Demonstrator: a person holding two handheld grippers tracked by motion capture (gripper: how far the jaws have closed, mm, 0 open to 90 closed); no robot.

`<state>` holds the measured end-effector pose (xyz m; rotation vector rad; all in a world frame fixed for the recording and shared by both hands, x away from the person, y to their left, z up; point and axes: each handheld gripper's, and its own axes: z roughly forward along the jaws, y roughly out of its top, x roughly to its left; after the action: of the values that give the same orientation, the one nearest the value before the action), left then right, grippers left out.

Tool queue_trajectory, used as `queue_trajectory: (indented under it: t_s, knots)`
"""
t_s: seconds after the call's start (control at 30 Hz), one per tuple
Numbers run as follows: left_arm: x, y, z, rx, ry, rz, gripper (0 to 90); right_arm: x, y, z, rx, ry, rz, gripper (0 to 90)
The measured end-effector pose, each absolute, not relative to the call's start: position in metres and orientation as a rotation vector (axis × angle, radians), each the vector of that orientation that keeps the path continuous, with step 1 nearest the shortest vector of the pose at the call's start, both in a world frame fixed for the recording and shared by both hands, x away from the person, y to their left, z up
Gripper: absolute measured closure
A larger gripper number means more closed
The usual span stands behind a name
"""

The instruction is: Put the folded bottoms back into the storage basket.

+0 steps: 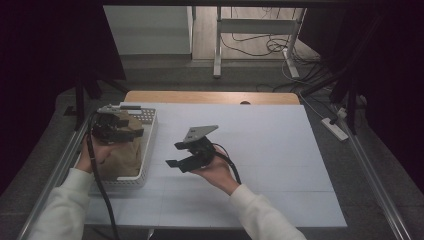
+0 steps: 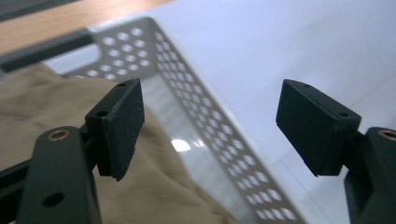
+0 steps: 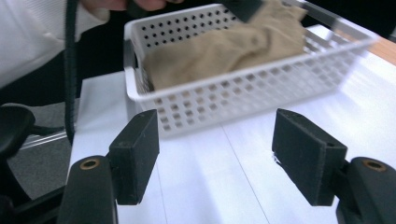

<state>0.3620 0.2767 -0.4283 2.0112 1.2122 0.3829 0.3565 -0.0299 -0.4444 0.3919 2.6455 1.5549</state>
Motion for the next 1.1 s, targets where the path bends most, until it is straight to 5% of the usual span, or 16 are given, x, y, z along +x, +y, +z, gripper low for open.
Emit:
queue_trajectory:
  t_s: [0.43, 1.1]
  knots:
    - [0.316, 0.228, -0.429, 2.01, 1.113, 0.415, 23.4, 0.352, -0.135, -0.449, 0.559, 2.552, 1.534, 31.7]
    - [0.266, 0.209, -0.449, 1.98, 1.08, 0.391, 23.1, 0.318, -0.268, -0.471, 0.704, 2.433, 1.404, 31.7]
